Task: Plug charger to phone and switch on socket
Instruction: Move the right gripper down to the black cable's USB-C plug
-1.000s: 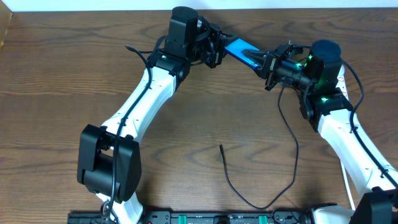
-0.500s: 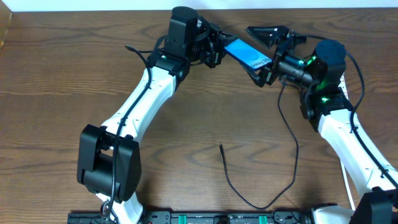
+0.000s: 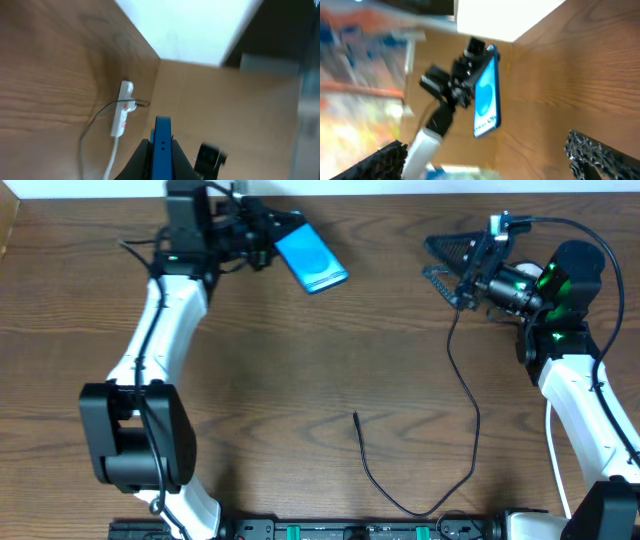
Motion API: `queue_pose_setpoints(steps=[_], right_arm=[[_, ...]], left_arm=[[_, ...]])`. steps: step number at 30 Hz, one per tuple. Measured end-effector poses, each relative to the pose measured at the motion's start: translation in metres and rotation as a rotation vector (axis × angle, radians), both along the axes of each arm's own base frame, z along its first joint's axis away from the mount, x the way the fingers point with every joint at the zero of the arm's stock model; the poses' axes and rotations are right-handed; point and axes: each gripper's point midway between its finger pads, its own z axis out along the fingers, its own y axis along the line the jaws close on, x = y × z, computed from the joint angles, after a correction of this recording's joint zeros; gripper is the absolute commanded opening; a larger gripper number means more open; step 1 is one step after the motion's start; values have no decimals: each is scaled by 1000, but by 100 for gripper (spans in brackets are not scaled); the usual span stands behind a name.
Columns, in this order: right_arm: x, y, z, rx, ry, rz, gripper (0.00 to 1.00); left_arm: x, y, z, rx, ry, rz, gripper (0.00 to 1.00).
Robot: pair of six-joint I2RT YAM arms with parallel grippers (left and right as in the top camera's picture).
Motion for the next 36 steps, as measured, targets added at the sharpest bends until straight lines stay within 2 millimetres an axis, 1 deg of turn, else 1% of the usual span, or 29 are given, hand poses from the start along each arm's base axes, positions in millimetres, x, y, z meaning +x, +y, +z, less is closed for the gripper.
queue_pose_setpoints(steps=[4, 7, 13, 17, 19, 20, 21, 23, 24, 25, 27, 31, 36], right_arm=[[-13, 8, -13, -79, -93, 84, 99], [-26, 22, -29, -129, -96, 147, 99], [-45, 50, -73, -263, -11, 188, 99], [-61, 75, -108, -430, 32, 194, 99], [-68, 83, -121, -498, 47, 195, 99], [-78, 91, -132, -560, 62, 206, 99], [-82, 94, -138, -595, 70, 208, 98], [-98, 103, -156, -716, 79, 213, 98], [-106, 104, -165, -776, 91, 215, 98], [-108, 104, -168, -799, 93, 214, 98], [-120, 105, -179, -885, 102, 217, 98], [-143, 94, -200, -1052, 164, 191, 99], [-151, 93, -205, -1107, 192, 151, 99]], left_arm=[[-12, 11, 9, 17, -171, -115, 7], [-18, 14, 13, 23, -252, -166, 7], [-22, 14, 15, 39, -332, -207, 7], [-24, 14, 16, 43, -357, -219, 8], [-24, 15, 16, 43, -361, -220, 7], [-24, 16, 16, 43, -362, -219, 8], [-24, 17, 16, 43, -362, -217, 8], [-22, 24, 16, 46, -362, -203, 7], [-21, 27, 16, 48, -360, -196, 7], [-20, 29, 15, 48, -356, -191, 7], [-18, 38, 15, 51, -353, -173, 7], [-16, 49, 13, 52, -336, -149, 8], [-16, 53, 12, 52, -328, -141, 7]])
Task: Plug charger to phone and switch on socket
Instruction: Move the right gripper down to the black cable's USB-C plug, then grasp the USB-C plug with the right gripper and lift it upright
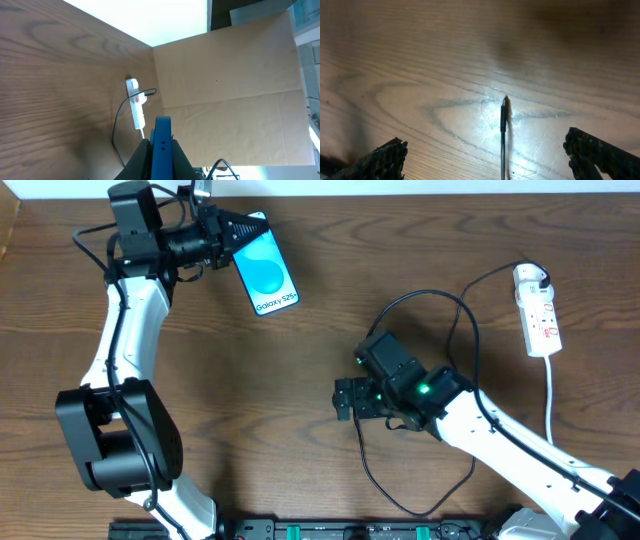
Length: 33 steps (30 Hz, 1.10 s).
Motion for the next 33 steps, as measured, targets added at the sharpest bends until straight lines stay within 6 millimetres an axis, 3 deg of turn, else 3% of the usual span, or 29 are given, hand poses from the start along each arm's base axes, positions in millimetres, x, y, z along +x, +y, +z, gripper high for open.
queue_pose_setpoints(steps=[3, 10, 21, 24, 33], right_arm=[[-4, 0, -5, -7, 7, -19, 99], [-18, -14, -37, -43, 52, -75, 99], [-37, -3, -47, -83, 23, -31, 99], [-43, -4, -59, -129, 51, -28, 99], [-38, -5, -77, -264, 132, -47, 95]], left_arm=[[-1, 0, -1, -1, 7, -1, 7], [-2, 0, -3, -2, 22, -1, 7], [-2, 0, -3, -2, 22, -1, 7], [-2, 0, -3, -2, 22, -1, 7], [-2, 0, -3, -2, 23, 0, 7]])
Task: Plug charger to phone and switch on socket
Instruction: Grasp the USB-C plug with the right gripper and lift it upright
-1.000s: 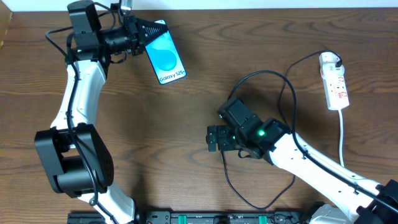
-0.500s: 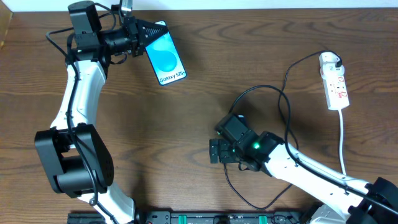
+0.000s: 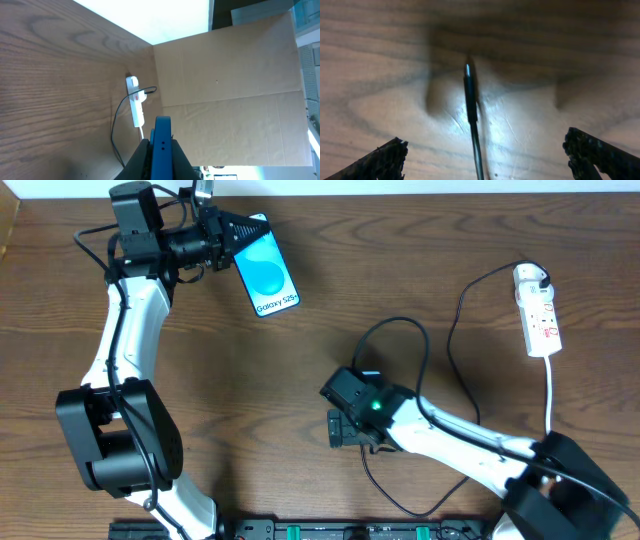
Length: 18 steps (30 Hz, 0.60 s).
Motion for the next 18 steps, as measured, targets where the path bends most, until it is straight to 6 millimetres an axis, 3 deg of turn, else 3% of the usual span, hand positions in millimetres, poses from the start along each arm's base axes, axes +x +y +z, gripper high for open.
queue_pose_setpoints(steps=[8, 18], right_arm=[[3, 2, -10, -73, 52, -16, 71], [3, 2, -11, -73, 53, -16, 70]], left_arm=[[0, 0, 0, 0, 0, 0, 7], [0, 0, 0, 0, 0, 0, 7]])
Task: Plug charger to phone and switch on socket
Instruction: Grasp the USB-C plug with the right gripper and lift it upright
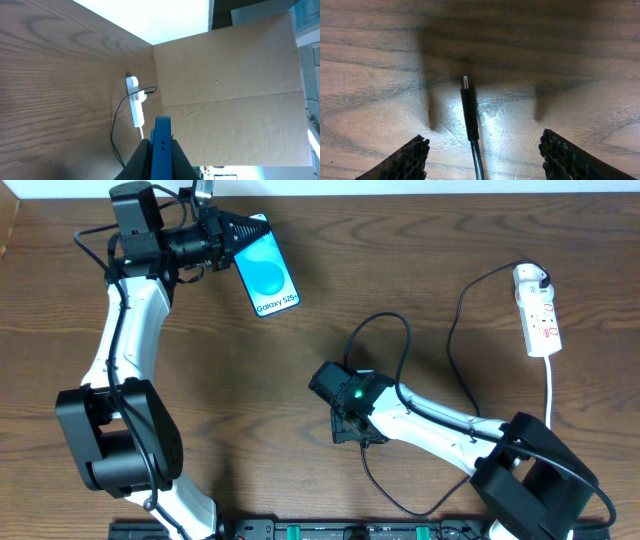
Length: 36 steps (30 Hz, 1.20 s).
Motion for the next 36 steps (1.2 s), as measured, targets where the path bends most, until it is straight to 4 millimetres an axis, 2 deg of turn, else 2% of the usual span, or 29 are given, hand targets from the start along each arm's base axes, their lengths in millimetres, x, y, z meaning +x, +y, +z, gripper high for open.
queue_pose_setpoints(steps=[30, 36], right_arm=[[0, -4, -12, 3, 58, -26, 65], [2, -4, -13, 5, 63, -31, 59]], left_arm=[[0, 0, 0, 0, 0, 0, 7], [0, 0, 0, 0, 0, 0, 7]])
